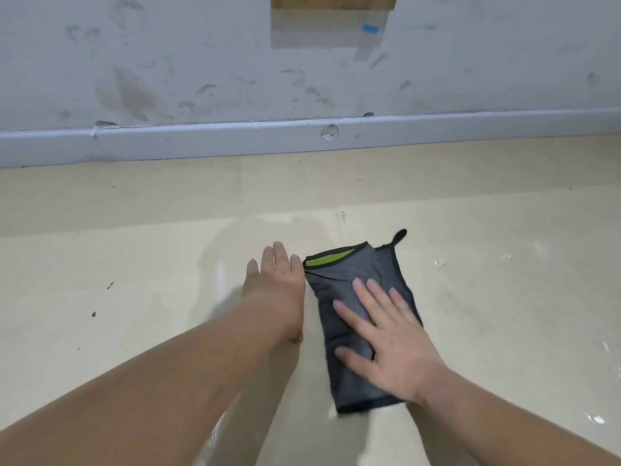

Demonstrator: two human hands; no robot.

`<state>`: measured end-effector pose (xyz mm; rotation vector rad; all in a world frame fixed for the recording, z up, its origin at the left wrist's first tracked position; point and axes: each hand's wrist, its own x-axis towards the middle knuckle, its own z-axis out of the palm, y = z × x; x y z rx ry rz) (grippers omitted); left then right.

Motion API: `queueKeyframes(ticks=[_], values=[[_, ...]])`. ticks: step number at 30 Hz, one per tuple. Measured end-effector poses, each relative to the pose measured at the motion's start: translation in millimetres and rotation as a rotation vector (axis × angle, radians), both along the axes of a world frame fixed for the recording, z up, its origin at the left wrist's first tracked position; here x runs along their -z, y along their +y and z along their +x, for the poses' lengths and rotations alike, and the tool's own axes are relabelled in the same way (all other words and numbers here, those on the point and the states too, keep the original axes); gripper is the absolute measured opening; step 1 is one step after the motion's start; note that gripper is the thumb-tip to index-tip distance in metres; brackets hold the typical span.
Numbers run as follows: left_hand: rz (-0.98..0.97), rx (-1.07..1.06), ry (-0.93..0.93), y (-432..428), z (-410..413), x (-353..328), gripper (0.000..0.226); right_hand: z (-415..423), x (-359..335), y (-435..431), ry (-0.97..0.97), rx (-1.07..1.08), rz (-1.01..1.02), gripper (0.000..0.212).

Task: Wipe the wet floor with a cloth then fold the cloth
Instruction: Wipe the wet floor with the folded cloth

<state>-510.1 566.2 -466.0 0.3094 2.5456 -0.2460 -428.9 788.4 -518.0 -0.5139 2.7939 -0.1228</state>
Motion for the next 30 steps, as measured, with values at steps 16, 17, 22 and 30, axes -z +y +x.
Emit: queueKeyframes(ticks=[16, 17, 22, 30], values=[[0.052, -0.126, -0.144, -20.3, 16.1, 14.5, 0.158, -212.1, 7.8, -29.8, 0.022, 0.595, 0.047, 0.088], [0.031, -0.131, -0.148, -18.4, 16.2, 14.3, 0.159, -219.1, 6.5, -31.9, 0.013, 0.552, 0.046, 0.088], [-0.142, -0.169, -0.173, 8.5, 8.2, 4.7, 0.156, -195.5, -4.2, -29.2, -0.023, 0.198, 0.062, 0.083], [-0.180, -0.132, -0.251, 24.1, -4.6, 5.9, 0.130, -87.0, 10.6, -13.3, 0.067, -0.120, -0.083, 0.074]])
